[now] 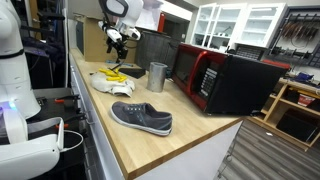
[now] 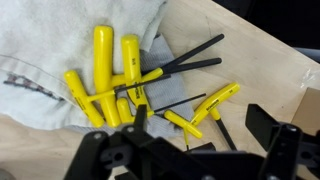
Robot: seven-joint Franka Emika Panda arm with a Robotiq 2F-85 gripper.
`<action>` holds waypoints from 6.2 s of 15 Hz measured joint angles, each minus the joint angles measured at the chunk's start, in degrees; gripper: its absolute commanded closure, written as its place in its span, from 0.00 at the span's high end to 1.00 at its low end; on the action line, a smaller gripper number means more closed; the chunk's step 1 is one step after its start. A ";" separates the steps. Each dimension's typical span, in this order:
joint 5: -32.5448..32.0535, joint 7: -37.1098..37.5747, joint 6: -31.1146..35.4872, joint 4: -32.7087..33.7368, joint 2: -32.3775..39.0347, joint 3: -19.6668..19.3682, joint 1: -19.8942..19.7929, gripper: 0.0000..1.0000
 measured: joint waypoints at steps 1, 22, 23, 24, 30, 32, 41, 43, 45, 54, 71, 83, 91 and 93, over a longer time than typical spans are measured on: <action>-0.70 0.72 0.73 0.17 -0.04 0.58 0.54 1.00; -13.43 17.06 17.26 16.92 19.28 6.66 2.92 0.66; -13.27 18.77 17.26 17.27 19.89 6.65 2.62 0.58; -13.10 20.47 17.26 17.50 20.37 6.65 2.39 0.49; -12.95 29.75 17.29 17.60 21.71 6.63 2.07 0.05; -13.04 31.97 17.30 17.58 22.29 6.62 2.02 0.00; -17.04 39.83 20.54 17.51 27.61 5.26 2.10 0.00; -20.56 42.74 23.19 17.52 28.18 4.68 2.55 0.00; -24.67 46.05 25.86 17.52 28.50 3.84 3.55 0.00; -34.56 53.18 34.64 17.51 29.89 2.12 7.68 0.00; -48.93 61.98 44.00 19.59 32.61 -3.51 15.48 0.00; -48.63 60.88 48.60 24.80 37.16 -1.33 14.92 0.00; -32.72 44.51 57.43 19.87 34.92 19.73 3.61 0.00; -24.25 36.36 56.59 20.27 36.91 29.39 -1.04 0.00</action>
